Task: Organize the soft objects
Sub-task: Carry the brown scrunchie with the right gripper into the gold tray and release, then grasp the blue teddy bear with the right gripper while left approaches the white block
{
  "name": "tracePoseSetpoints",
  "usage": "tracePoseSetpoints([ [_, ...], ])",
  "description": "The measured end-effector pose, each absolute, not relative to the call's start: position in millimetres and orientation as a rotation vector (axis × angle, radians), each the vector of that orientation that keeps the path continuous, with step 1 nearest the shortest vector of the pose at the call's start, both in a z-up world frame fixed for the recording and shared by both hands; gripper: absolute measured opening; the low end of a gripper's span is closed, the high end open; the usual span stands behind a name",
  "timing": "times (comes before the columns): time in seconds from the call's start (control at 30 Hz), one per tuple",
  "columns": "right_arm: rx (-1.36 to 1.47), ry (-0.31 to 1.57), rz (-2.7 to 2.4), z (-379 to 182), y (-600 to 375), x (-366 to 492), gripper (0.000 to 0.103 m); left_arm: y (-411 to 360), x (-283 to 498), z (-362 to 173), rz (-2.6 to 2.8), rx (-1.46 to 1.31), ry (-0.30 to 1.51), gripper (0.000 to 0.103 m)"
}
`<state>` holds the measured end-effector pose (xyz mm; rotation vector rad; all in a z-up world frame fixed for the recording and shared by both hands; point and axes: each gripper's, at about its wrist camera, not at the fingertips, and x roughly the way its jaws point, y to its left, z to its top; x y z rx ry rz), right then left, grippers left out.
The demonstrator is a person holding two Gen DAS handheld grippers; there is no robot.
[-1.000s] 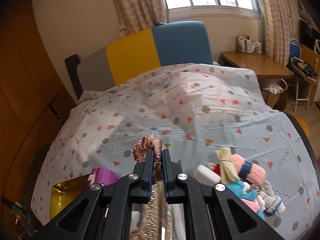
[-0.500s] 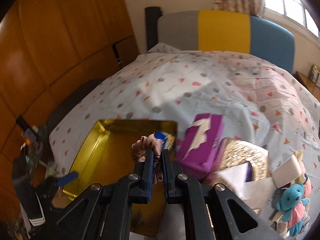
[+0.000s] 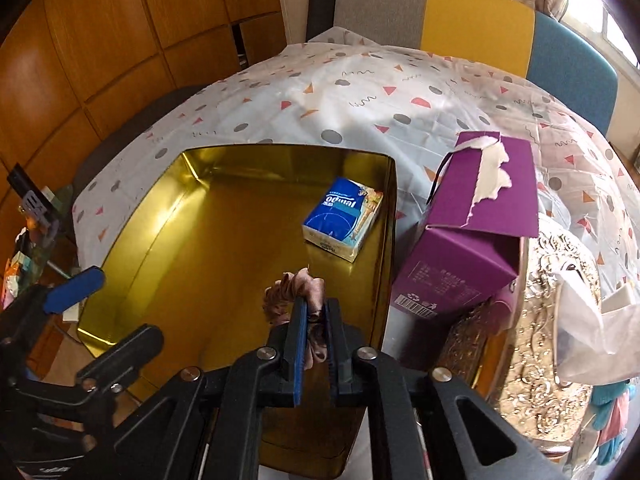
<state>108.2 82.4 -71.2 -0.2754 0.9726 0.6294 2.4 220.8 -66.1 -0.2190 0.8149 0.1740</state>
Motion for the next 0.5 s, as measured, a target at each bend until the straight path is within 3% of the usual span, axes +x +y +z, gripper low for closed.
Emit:
tracePoseSetpoints([
  [0.07, -0.278, 0.970, 0.633, -74.7, 82.4, 106.9, 0.012, 220.9, 1.8, -67.4, 0.174, -0.220, 0.819, 0.087],
  [0.23, -0.276, 0.956, 0.608, -79.8, 81.0, 108.2, 0.032, 221.2, 0.8, -69.9, 0.179, -0.221, 0.823, 0.087],
  [0.5, -0.266, 0.860, 0.584, -61.8, 67.1, 96.6, 0.035, 217.1, -0.8, -69.2, 0.178, -0.210, 0.813, 0.087],
])
